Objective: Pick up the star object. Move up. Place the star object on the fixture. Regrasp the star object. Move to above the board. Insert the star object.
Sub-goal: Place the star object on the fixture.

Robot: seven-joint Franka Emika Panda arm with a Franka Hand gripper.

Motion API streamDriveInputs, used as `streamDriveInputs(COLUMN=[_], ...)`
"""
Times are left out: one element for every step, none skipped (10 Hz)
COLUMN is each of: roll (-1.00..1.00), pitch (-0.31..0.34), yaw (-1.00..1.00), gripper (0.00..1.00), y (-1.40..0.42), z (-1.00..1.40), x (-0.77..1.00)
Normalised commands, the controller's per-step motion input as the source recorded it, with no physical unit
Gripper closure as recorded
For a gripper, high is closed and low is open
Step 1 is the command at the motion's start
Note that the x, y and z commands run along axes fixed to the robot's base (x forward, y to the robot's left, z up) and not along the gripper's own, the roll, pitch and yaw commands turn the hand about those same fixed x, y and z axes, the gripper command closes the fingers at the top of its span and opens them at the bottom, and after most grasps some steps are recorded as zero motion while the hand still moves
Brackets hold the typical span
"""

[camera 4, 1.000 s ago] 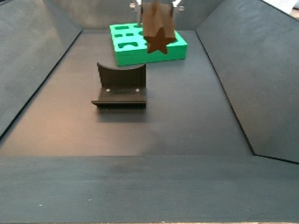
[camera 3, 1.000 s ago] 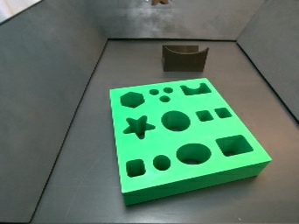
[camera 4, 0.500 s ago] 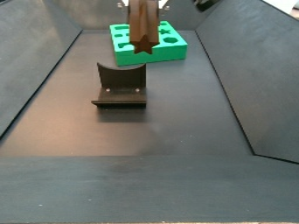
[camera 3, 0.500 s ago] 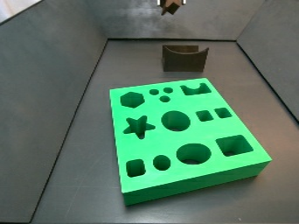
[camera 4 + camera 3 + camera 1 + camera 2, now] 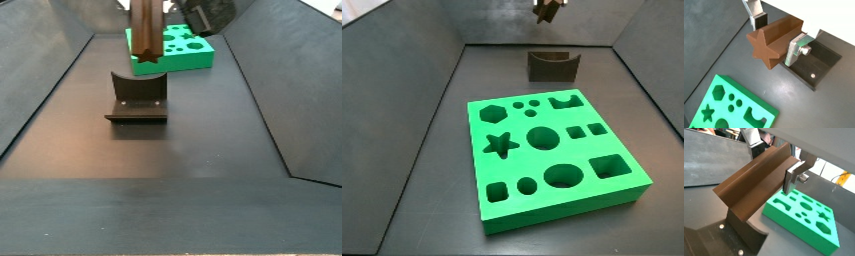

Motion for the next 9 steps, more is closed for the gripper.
streamDriveInputs(roll=[-0.20, -0.18, -1.00, -1.00, -1.00, -0.79, -0.62, -0.52, -0.31], pitch=[0.031, 0.027, 0.255, 0.260, 0.287, 0.278, 0.246, 0.217, 0.155], yaw=[-0.08, -0.07, 0.05, 0.03, -0.04, -0.12, -0.16, -0.19, -0.23], gripper=[1.00, 1.00, 1.00, 1.00, 1.00, 1.00, 1.00, 1.00, 1.00], y=[0.03, 0.03, 0.13, 0.14, 0.14, 0.14, 0.14, 0.14, 0.14], z=[-0.01, -0.02, -1.00, -1.00, -1.00, -1.00, -1.00, -1.00, -1.00], x=[0.34, 0.24, 0.16, 0.14, 0.15, 0.17, 0.17, 0.17, 0.18])
